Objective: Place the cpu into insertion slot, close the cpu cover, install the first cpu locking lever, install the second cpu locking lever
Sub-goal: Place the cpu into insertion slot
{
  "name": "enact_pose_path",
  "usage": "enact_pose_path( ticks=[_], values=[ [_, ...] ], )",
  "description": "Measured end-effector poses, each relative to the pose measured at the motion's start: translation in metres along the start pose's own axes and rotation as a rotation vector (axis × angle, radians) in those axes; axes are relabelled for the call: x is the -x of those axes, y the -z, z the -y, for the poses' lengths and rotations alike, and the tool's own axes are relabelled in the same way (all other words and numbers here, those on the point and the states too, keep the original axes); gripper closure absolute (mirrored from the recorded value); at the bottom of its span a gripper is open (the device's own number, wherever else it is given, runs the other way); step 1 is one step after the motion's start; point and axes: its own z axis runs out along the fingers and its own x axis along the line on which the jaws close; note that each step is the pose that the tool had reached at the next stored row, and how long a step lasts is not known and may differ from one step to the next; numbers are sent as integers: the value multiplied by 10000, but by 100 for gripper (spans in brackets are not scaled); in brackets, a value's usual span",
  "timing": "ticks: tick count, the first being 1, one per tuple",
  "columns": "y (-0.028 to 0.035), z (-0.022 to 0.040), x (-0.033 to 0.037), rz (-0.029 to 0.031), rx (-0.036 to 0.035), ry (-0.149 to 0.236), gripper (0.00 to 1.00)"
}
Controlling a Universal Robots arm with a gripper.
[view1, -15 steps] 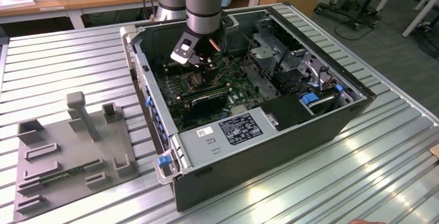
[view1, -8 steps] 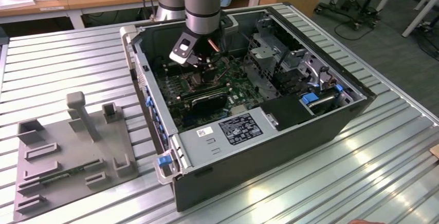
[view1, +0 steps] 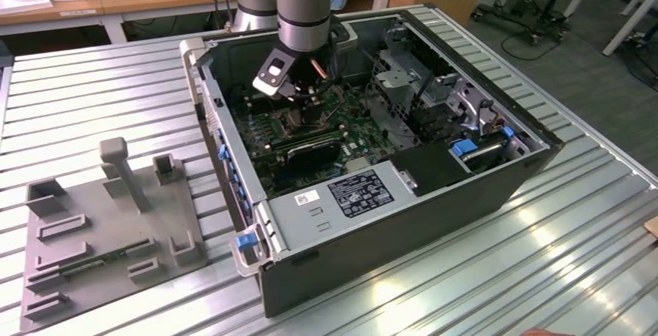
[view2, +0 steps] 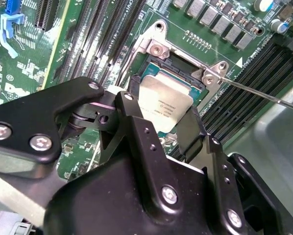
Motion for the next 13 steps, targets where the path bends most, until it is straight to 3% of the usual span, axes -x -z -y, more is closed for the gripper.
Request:
enact_pose_path(
  ticks=[5,11,13],
  values=[
    [-18,2,1,-13,-2,1,46],
    [-25,4,2,-151,-3,-7,46],
    [-26,4,1,-170,-2,-9,46]
  ],
)
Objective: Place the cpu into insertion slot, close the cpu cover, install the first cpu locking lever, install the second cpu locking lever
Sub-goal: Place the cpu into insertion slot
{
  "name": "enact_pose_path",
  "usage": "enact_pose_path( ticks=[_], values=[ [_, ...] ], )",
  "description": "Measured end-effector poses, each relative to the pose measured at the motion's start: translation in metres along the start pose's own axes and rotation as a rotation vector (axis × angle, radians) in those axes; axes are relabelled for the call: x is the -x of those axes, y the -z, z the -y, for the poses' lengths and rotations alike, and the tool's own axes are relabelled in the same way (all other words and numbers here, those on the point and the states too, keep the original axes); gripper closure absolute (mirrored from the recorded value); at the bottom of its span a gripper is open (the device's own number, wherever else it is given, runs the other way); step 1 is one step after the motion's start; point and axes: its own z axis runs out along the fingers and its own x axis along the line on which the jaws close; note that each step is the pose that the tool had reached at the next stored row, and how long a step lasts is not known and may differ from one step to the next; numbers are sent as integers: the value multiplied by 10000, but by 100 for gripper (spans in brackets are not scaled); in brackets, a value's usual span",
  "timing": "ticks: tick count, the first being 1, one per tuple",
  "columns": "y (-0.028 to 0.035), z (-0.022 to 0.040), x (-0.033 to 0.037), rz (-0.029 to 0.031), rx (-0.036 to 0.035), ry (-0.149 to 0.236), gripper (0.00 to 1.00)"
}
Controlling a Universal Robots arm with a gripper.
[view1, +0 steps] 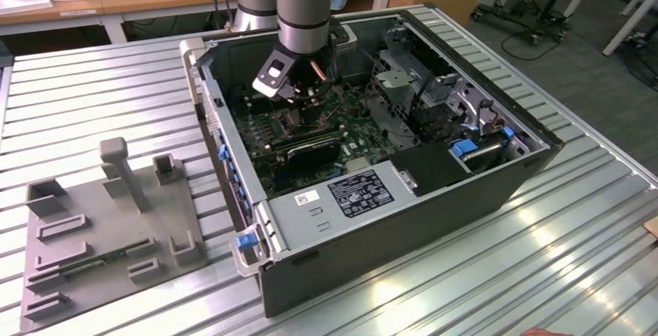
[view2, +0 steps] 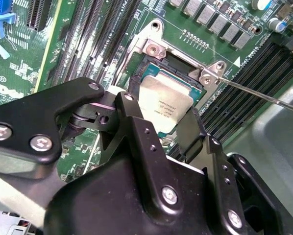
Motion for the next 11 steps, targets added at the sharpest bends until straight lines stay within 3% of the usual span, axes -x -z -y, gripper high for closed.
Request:
enact_pose_path(
  ticks=[11],
  values=[
    [-4,0,19,1,-1,-1,46]
  ],
)
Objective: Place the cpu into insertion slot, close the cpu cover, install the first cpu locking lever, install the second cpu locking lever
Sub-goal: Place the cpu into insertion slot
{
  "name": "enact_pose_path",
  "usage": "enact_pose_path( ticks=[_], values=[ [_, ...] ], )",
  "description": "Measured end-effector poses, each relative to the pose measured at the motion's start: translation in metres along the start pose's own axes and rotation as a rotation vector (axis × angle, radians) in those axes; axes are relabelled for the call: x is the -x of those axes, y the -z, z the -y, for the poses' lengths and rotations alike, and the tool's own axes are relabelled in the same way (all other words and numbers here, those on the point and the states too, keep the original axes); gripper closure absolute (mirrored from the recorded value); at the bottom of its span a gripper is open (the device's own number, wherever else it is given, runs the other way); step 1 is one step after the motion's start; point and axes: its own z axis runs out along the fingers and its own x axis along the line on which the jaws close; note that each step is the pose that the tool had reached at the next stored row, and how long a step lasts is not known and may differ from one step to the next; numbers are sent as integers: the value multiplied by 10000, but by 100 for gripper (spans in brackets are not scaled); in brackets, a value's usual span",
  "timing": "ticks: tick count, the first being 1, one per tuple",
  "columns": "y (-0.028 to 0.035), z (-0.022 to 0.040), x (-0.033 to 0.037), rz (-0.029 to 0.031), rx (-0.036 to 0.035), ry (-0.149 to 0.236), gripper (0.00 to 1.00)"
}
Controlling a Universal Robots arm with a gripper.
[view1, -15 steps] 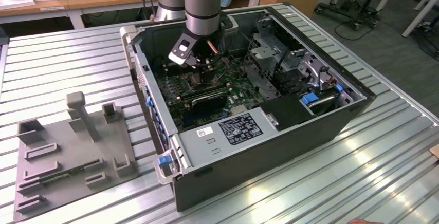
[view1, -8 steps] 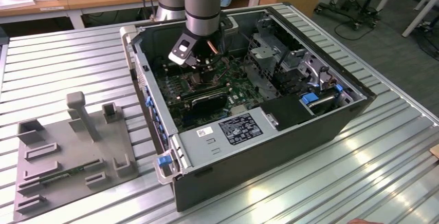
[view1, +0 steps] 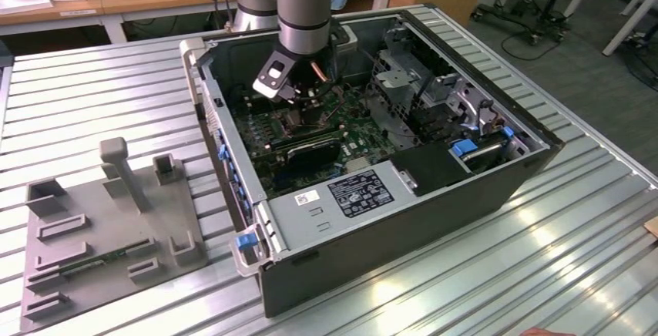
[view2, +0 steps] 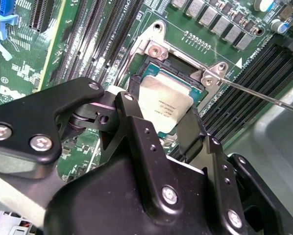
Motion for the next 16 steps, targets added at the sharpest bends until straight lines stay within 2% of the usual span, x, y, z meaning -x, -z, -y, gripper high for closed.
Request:
enact_pose_path(
  ticks=[16],
  values=[
    [-22,1,-2,1,-1,1,46]
  ],
)
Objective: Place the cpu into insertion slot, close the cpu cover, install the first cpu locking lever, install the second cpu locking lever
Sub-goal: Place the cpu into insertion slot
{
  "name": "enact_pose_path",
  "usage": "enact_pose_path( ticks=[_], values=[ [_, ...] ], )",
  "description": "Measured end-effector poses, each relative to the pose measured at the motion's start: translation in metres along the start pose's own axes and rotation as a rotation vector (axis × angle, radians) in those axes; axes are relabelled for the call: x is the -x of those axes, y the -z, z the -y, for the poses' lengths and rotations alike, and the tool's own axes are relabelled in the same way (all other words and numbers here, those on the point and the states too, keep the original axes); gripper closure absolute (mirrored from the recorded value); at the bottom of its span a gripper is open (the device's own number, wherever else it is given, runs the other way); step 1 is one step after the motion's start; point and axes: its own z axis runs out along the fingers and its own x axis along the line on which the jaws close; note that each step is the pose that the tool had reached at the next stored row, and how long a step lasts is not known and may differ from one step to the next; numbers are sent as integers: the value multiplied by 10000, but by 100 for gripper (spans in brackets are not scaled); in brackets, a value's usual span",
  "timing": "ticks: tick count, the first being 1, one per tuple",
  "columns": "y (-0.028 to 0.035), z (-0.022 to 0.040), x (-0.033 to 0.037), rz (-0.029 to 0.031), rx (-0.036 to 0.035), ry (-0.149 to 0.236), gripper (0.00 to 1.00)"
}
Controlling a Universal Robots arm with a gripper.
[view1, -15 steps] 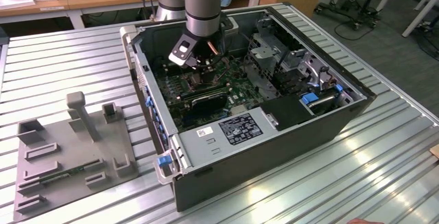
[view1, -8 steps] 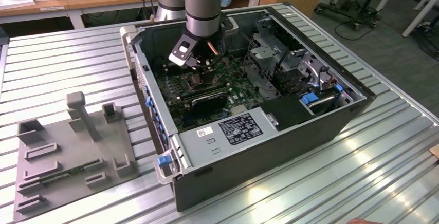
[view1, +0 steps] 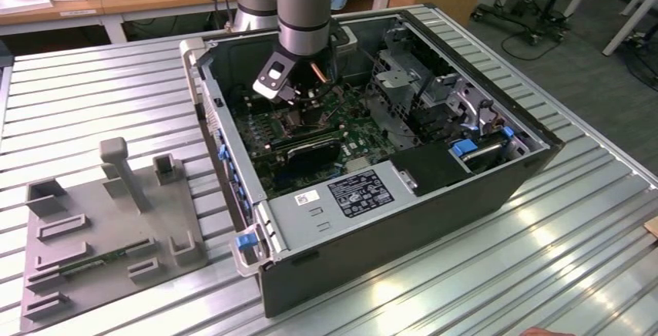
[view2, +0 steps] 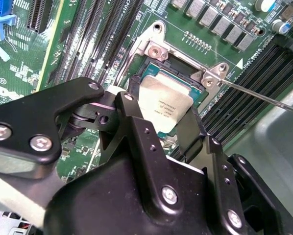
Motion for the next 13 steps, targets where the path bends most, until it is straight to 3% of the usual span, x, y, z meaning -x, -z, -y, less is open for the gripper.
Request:
enact_pose_path(
  ticks=[13],
  values=[
    [-9,1,1,-1,1,0,46]
  ],
)
